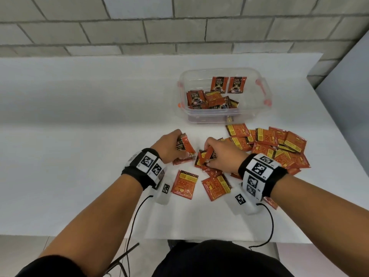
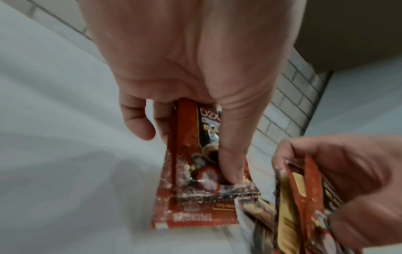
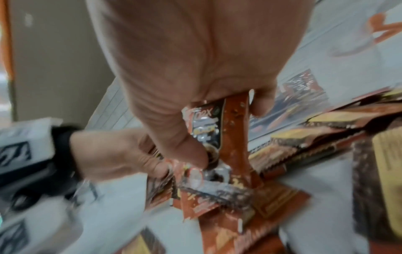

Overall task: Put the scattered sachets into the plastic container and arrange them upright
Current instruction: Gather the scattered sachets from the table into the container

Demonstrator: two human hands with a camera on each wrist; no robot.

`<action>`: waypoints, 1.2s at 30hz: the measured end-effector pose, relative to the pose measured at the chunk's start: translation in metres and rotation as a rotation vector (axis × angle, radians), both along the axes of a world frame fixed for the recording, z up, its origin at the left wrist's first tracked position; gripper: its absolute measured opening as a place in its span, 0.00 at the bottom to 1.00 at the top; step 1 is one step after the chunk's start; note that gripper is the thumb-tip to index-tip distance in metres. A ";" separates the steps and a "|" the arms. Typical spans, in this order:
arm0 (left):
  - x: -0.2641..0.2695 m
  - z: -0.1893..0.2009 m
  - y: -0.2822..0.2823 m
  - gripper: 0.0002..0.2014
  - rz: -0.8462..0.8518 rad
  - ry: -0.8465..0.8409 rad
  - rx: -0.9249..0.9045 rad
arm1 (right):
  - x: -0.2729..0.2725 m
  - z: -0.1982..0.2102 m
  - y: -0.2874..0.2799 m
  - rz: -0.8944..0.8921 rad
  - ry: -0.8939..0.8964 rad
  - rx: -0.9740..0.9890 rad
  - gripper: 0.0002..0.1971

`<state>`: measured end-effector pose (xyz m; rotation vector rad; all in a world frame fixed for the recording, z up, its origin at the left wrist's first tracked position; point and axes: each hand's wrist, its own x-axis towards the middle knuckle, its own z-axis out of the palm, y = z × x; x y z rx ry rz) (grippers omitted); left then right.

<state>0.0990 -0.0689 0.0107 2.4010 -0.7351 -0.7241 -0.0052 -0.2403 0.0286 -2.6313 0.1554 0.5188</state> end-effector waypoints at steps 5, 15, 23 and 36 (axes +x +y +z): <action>-0.007 0.006 0.021 0.23 0.031 0.198 -0.141 | -0.013 0.018 -0.020 -0.032 0.104 0.184 0.23; -0.049 -0.017 0.014 0.32 -0.357 0.002 0.260 | -0.036 -0.010 -0.002 0.350 0.279 -0.058 0.37; -0.047 -0.015 0.014 0.23 -0.361 -0.054 0.241 | -0.041 -0.011 0.009 0.392 0.231 -0.147 0.33; 0.008 0.021 0.001 0.08 0.386 0.200 -0.503 | -0.026 0.030 -0.023 0.200 0.246 0.035 0.20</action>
